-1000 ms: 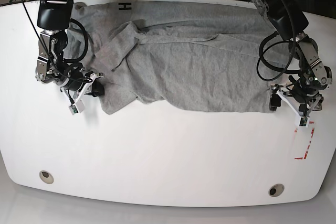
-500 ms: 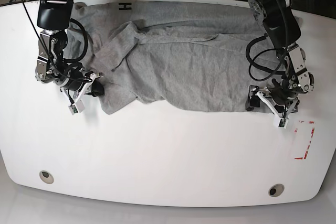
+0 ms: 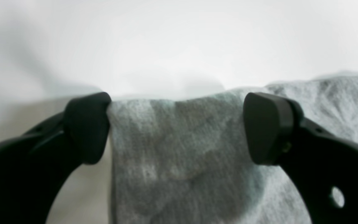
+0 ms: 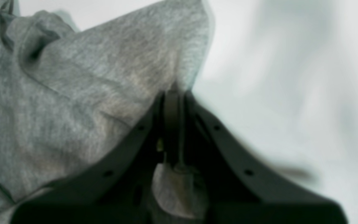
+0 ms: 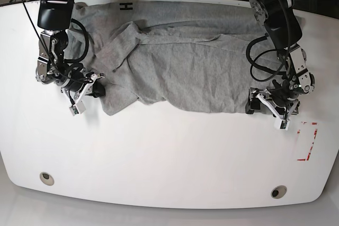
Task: Layout the t-shirt on the table in an organized manner, then fold the t-shirt properly
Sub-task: 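Grasp the shirt edge with both grippers and pull it taut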
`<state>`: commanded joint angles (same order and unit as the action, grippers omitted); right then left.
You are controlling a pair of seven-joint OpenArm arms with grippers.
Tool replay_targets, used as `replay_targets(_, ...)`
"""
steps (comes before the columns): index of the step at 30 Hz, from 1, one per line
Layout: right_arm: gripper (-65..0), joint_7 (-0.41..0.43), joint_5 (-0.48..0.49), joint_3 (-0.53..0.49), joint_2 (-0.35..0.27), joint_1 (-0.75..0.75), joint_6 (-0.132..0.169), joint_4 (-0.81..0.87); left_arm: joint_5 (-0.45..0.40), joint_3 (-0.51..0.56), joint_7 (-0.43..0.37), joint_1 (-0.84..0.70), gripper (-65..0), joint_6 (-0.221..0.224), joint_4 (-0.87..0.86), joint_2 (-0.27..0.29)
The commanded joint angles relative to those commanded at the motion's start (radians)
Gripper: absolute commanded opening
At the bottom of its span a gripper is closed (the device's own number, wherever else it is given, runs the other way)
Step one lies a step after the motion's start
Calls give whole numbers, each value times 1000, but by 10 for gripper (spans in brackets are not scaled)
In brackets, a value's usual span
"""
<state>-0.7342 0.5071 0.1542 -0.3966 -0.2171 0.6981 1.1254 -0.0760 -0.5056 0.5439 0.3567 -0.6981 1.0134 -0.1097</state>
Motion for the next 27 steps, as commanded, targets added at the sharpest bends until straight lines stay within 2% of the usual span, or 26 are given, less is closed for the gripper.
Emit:
replay_targets(1, -650, 0, 0, 0, 0, 0, 0, 0, 0, 0, 0, 0, 0, 0, 0, 0)
replay_targets(2, -650, 0, 0, 0, 0, 0, 0, 0, 0, 0, 2, 0, -30, 0, 0, 0)
replay_targets(7, -650, 0, 0, 2, 0, 0, 0, 0, 0, 0, 2, -12, -306, 0, 0, -2)
replay_targets(8, -650, 0, 0, 2, 0, 2, 0, 0, 0, 0, 0, -15, -385, 0, 0, -2)
replay_targets(9, -650, 0, 0, 3, 0, 2, 0, 0, 0, 0, 0, -15, -413, 0, 0, -2)
replay_targets(11, -650, 0, 0, 3, 0, 2, 0, 0, 0, -2, -3, -17, -520, 0, 0, -2)
replay_targets(14, -650, 0, 0, 3, 0, 2, 0, 0, 0, -2, -3, -17, -605, 0, 0, -3)
replay_targets(16, -650, 0, 0, 3, 0, 2, 0, 0, 0, -2, -3, -17, -624, 0, 2, -3)
replay_targets(27, -650, -3, 5, 6, -6, -3, 0, 2, 2, -3, -5, -6, -614, 0, 40, -3)
